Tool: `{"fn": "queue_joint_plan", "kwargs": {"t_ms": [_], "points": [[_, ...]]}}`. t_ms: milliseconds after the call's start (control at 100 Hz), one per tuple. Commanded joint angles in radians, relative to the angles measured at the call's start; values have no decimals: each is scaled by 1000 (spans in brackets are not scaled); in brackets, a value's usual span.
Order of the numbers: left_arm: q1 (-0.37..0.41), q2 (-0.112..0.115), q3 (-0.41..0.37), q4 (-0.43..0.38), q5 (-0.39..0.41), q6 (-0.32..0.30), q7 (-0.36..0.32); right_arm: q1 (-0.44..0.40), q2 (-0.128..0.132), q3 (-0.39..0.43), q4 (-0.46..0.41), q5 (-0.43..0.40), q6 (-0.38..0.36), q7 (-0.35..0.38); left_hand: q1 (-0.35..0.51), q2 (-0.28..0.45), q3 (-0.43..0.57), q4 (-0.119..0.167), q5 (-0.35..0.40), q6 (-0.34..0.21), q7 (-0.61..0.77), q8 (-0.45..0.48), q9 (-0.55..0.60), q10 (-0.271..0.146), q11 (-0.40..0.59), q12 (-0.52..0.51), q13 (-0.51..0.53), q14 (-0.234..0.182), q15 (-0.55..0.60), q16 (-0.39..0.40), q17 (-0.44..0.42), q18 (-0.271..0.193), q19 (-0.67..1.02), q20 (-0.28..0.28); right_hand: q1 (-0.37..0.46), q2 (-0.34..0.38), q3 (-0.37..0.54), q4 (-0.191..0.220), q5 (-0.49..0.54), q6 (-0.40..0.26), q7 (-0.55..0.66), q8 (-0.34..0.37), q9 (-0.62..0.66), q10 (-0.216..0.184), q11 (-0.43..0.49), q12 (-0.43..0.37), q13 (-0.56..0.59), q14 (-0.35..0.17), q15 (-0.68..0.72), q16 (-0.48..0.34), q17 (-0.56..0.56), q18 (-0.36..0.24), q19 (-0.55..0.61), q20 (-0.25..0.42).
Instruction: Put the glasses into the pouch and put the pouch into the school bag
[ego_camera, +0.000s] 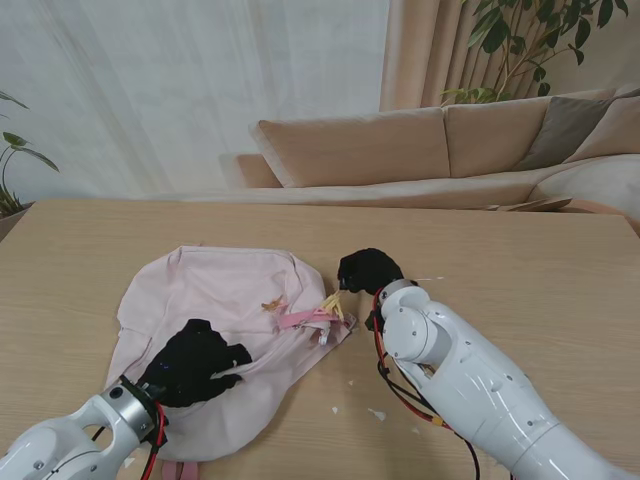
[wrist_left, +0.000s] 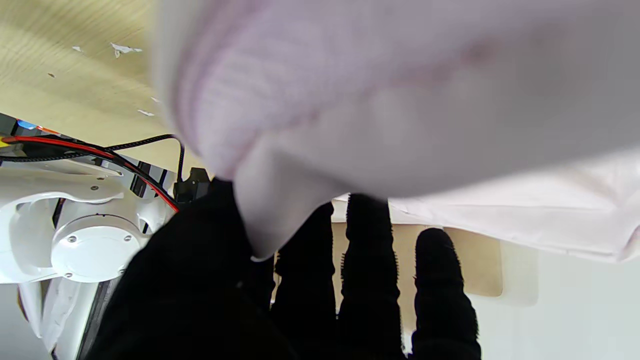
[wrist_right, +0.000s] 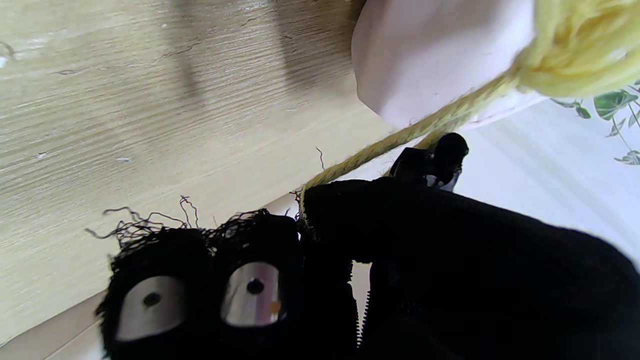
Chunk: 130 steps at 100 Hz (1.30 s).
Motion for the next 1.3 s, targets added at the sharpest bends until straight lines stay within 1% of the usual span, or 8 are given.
{"fn": "queue_joint_plan", "kwargs": {"t_ms": [0, 60, 100, 230, 430, 830, 1040, 1290], "points": [[1, 0, 13, -8, -20, 27, -49, -6, 8, 17, -4, 1, 7, 3, 121, 49, -13, 33, 49, -149, 119, -60, -7, -39, -133, -21, -32, -10, -41, -48, -29, -3, -23, -21, 95, 174, 43, -98, -36, 0, -33, -59, 391, -31, 172, -47, 4, 40, -76, -54, -54, 20, 203, 41], [-8, 3, 23, -10, -43, 44, -90, -22, 17, 27, -36, 0, 9, 25, 69, 37, -41, 46, -79, -82, 24, -242, -99, -38, -299, -64, -95, -12, -128, -94, -50, -4, -83, -28, 76, -14, 104, -352, -128, 17, -148, -172, 297, -14, 46, -181, -92, 116, -243, -135, -146, 60, 113, 83], [-15, 6, 28, -12, -53, 54, -117, -35, 30, 37, -66, -13, 9, 62, -57, 28, 26, 49, -147, -24, -65, -327, -248, -31, -216, -209, -143, -15, -182, -119, -60, -5, -127, -19, -61, -64, 96, -397, -265, 16, -205, -359, 218, 7, -52, -281, -160, 143, -375, -167, -202, 54, 69, 105], [-33, 10, 35, -11, -80, 73, -156, -83, 61, 74, -151, -48, -2, 135, -392, 60, 139, 98, -320, 53, -269, -438, -504, -8, -249, -491, -280, -18, -344, -195, -89, -5, -268, -30, -374, 213, -276, -264, -488, 165, -452, -543, -7, 54, -247, -601, -314, 203, -720, -286, -345, 81, -69, 168], [-45, 8, 15, -26, -144, 73, -169, -141, 78, 122, -250, -98, 8, 163, -506, 104, -53, 86, -400, 63, -367, -494, -608, -3, -344, -572, -355, -12, -494, -254, -77, -2, -495, -15, -505, 262, -563, -399, -638, 214, -622, -649, -180, 110, -409, -802, -439, 229, -933, -359, -475, 134, -240, 171], [-137, -25, 14, 33, -252, 190, -26, -277, 73, 189, -402, -120, -83, 76, -418, 195, -199, 114, -403, 27, -411, -511, -648, -10, -388, -597, -407, -9, -595, -277, -105, -33, -559, 30, -382, 397, -682, -359, -730, 141, -622, -692, -381, 80, -491, -859, -755, 158, -1197, -498, -881, 110, -675, -33], [-147, -52, 9, 120, -432, 165, 70, -373, 64, 187, -454, -134, -167, -14, -411, 200, -259, 115, -464, -39, -472, -567, -777, -55, -474, -693, -550, -65, -683, -405, -128, -93, -723, -301, -376, 353, -594, -370, -743, 102, -661, -734, -433, 49, -555, -888, -840, 112, -1322, -588, -990, 84, -934, -251], [-86, -89, 10, 177, -585, 45, 206, -449, 48, 153, -450, -89, -250, -97, -408, 194, -253, 112, -488, -72, -489, -598, -843, -97, -590, -731, -556, -119, -731, -635, -117, -138, -758, -540, -325, 378, -551, -337, -865, 68, -718, -817, -582, -29, -614, -916, -1006, 24, -1394, -673, -1120, -53, -1085, -461]]}}
